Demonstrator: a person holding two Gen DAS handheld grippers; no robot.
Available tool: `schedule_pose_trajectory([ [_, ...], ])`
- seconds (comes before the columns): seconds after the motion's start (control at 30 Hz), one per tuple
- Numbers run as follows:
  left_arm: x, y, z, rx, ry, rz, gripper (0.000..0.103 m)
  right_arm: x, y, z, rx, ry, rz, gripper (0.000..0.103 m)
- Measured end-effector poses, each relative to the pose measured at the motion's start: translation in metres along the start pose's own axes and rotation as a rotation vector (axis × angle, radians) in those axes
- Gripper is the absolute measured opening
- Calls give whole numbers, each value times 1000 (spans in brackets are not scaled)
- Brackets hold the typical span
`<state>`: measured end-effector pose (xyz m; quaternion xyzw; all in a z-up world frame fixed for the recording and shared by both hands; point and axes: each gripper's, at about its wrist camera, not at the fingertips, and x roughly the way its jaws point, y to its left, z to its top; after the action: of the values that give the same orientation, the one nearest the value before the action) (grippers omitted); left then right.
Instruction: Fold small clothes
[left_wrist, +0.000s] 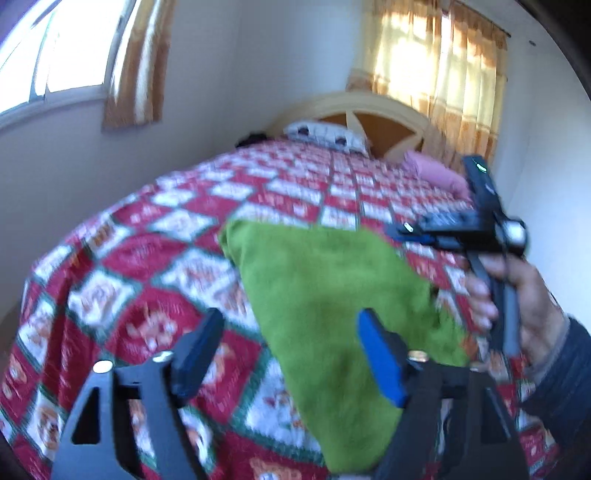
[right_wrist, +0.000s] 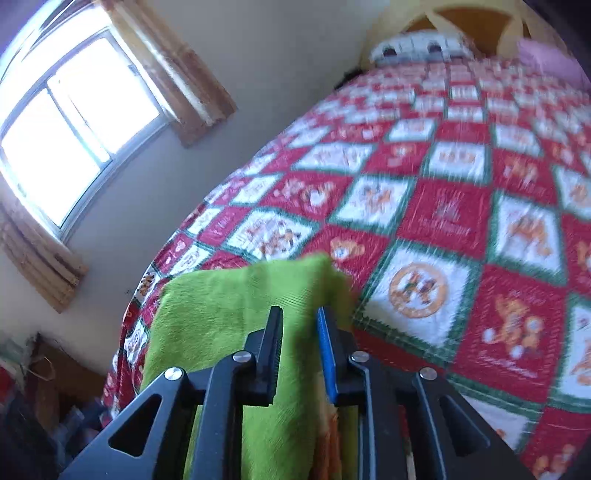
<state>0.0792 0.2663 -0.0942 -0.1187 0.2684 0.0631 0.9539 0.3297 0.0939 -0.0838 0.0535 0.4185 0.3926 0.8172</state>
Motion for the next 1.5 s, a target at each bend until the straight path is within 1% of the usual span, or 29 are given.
schedule_pose_trajectory([
  [0.07,14,-1,7,20,-2,30,81,-19,16,-7,-59,-27,31,34],
  [0.1,24,-1,8,21,10,42,81,-25,24,-12,-84,-24,57,34],
  [0.13,32,0,9,17,21,45,81,-29,34,-20,-116,-4,101,34],
  [0.2,52,1,6,16,57,69,81,-30,43,-33,-154,39,144,34],
  [0.23,55,2,2,18,71,83,80,-27,46,-41,-165,67,146,34],
  [0.3,68,4,-6,26,116,111,82,-18,42,-55,-167,115,111,34],
  [0.37,77,12,-13,-5,140,117,89,-6,27,-66,-136,148,32,34],
  [0.4,76,14,-17,-16,136,117,98,-2,19,-69,-111,158,28,32],
  [0.43,79,16,-18,-16,136,128,103,0,10,-70,-74,157,58,32],
  [0.47,81,17,-19,-11,135,137,103,1,5,-70,-49,152,82,32],
  [0.53,87,20,-19,-24,142,113,103,3,2,-71,-42,150,90,32],
  [0.63,88,22,-20,-36,141,100,103,5,3,-75,-38,130,96,32],
  [0.73,81,18,-21,-37,142,107,103,2,2,-78,7,112,108,32],
  [0.83,64,12,-19,-28,138,120,103,-18,10,-78,40,82,73,35],
  [0.87,59,9,-18,-21,132,117,103,-26,14,-79,39,70,64,37],
  [0.9,50,6,-17,-9,119,111,103,-36,20,-80,32,52,51,45],
  [0.93,44,4,-15,1,110,106,103,-48,27,-81,21,31,26,50],
  [0.97,36,0,-13,10,99,97,103,-57,32,-81,14,14,2,53],
  [1.1,3,-12,-3,36,33,58,103,-94,56,-85,-8,-55,-79,54],
  [1.17,-7,-16,1,41,12,46,103,-108,65,-88,-22,-86,-112,58],
  [1.23,-19,-21,5,55,-12,36,103,-125,75,-94,-42,-116,-125,60],
  [1.4,-35,-30,10,69,-49,27,103,-154,95,-103,-83,-178,-171,61],
  [1.5,-42,-33,12,72,-64,27,103,-169,104,-109,-117,-232,-227,61],
])
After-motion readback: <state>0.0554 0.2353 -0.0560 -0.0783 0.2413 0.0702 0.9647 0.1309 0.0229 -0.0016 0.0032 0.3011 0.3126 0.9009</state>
